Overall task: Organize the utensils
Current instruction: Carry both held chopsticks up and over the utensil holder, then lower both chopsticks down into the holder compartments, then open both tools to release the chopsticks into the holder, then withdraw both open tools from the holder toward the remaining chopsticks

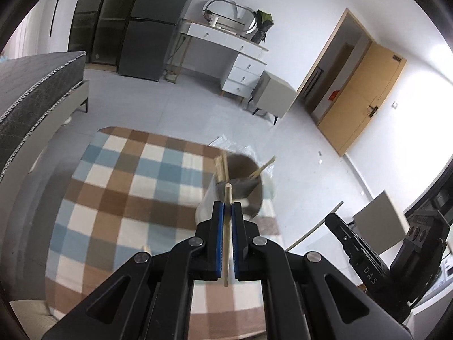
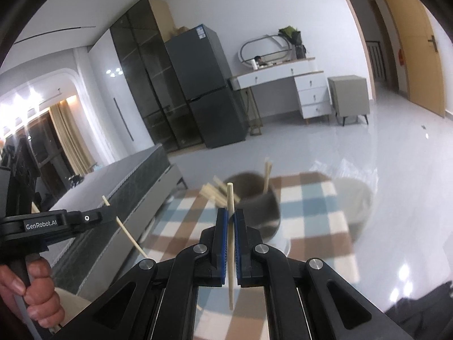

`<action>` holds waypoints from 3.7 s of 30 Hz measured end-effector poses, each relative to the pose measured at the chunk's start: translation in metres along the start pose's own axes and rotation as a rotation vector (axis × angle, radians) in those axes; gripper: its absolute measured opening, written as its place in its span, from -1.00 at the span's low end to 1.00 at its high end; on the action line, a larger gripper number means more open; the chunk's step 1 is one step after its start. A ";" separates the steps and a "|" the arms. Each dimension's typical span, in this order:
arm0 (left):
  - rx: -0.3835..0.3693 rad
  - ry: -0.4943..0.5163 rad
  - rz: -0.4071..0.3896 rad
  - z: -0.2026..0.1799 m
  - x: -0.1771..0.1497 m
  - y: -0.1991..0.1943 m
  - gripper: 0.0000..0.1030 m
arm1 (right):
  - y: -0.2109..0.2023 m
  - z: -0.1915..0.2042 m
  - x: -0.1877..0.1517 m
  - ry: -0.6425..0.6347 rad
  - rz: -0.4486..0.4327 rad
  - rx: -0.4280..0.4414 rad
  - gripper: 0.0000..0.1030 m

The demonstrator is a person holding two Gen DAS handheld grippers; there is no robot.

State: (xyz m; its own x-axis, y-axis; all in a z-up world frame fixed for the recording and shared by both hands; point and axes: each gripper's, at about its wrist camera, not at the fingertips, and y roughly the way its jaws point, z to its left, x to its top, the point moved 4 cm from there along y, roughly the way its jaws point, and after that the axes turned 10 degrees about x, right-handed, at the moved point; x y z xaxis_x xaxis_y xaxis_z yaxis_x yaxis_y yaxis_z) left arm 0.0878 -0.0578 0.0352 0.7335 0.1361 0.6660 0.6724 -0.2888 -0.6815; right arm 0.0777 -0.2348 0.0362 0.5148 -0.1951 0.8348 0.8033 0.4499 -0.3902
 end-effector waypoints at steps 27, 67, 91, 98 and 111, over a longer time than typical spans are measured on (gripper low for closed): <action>-0.054 -0.132 -0.082 -0.008 0.120 0.074 -0.98 | 0.112 0.016 0.123 -0.397 0.055 0.025 -0.93; 0.020 -0.044 0.158 -0.013 0.071 0.090 -0.28 | 0.130 -0.058 0.058 -0.093 0.235 0.054 -0.59; 0.124 0.046 -0.061 0.025 0.019 -0.061 0.48 | -0.027 0.068 0.079 -0.005 -0.061 -0.001 -0.12; 0.190 0.085 -0.129 0.040 -0.003 -0.073 0.67 | -0.045 0.103 0.069 0.034 -0.142 0.074 0.55; 0.352 0.039 -0.095 0.099 -0.065 -0.013 0.75 | 0.027 0.087 -0.051 -0.071 0.052 0.042 0.62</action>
State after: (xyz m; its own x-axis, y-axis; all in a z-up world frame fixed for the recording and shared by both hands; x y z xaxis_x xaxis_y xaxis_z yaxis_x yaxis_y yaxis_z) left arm 0.0416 0.0304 -0.0292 0.6663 0.1084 0.7378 0.7354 0.0682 -0.6742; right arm 0.0475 -0.1371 0.0169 0.5319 -0.1083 0.8398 0.7619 0.4940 -0.4189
